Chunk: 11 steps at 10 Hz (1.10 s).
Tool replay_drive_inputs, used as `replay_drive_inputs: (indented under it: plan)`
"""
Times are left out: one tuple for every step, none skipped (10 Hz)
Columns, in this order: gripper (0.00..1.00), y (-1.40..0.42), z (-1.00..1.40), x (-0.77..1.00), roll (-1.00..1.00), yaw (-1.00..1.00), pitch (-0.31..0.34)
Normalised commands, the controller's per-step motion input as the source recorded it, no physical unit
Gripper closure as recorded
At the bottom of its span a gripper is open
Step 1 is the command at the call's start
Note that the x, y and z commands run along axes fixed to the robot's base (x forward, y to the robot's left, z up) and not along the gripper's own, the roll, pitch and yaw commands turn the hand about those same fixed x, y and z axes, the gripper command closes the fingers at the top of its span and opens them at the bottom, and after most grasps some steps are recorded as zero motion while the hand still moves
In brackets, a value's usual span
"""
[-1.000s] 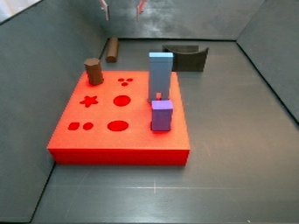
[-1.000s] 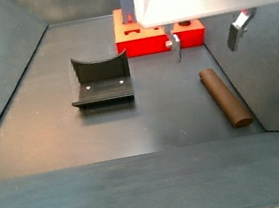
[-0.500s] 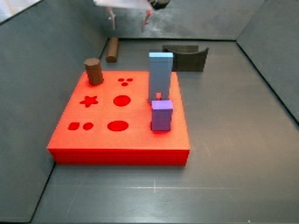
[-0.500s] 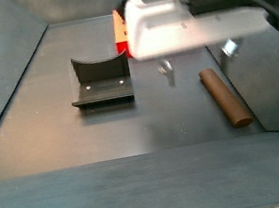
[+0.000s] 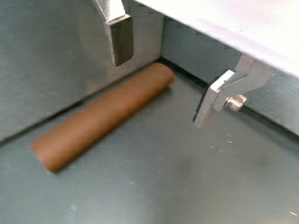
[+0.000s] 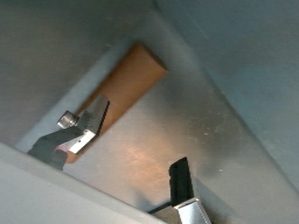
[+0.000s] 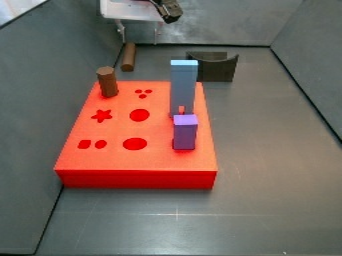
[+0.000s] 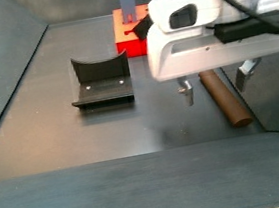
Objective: Pick up the oval object. Move up. Place the oval object on the fixture. Regrasp the oval object. Move to above the board. Insert the oval object.
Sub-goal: Pick up the oval object.
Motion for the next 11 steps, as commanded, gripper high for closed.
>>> replay_drive_inputs:
  plan:
    - [0.00,0.21,-0.67,0.03,-0.25,0.00,-0.059]
    - [0.00,0.19,-0.69,-0.05,-0.25,0.00,-0.041]
    - [0.00,0.11,-0.61,-0.19,-0.28,0.00,-0.020]
    - [0.00,0.10,-0.65,-0.23,-0.26,0.00,-0.023]
    - [0.00,0.05,-0.60,-0.12,-0.27,0.00,-0.061]
    - [0.00,0.07,-0.63,-0.10,-0.27,0.00,-0.060]
    - [0.00,0.06,-0.63,-0.05,-0.26,0.00,-0.066]
    - [0.00,0.00,-0.35,0.14,-0.07,0.00,0.000]
    - [0.00,-0.13,-0.19,0.31,-0.04,0.00,0.000]
    - [0.00,0.05,0.00,-0.20,-0.17,0.00,-0.440]
    - [0.00,0.00,0.08,-0.26,-0.17,0.00,-0.500]
